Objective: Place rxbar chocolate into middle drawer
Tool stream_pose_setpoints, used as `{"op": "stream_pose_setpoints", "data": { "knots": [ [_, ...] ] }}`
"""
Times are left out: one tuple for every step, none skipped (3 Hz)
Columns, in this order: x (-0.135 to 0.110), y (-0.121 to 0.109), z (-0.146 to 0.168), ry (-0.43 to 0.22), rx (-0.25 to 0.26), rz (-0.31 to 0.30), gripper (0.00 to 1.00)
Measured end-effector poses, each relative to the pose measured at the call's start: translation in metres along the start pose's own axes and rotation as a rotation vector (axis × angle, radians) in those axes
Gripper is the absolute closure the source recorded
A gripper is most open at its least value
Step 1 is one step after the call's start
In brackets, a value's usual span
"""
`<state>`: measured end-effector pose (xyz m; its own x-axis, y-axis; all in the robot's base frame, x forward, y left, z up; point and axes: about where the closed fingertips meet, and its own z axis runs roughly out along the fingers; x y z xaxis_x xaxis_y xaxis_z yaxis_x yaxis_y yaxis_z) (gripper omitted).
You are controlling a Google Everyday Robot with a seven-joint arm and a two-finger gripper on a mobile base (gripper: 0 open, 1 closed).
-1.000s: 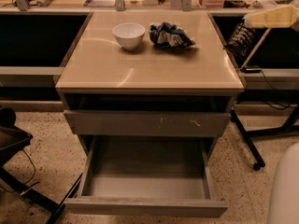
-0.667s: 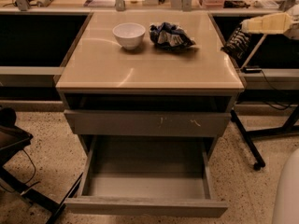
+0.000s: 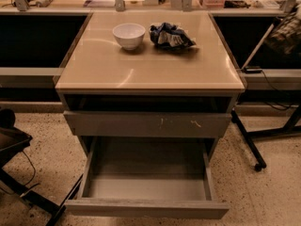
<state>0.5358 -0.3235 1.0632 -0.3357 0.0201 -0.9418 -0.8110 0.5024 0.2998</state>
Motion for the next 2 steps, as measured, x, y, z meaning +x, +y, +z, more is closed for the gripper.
{"op": "stream_pose_setpoints", "data": {
  "knots": [
    [-0.014,0.043,-0.016,-0.014,0.016,-0.02,1.0],
    [-0.01,0.032,-0.008,-0.012,0.012,-0.017,1.0]
  ]
}}
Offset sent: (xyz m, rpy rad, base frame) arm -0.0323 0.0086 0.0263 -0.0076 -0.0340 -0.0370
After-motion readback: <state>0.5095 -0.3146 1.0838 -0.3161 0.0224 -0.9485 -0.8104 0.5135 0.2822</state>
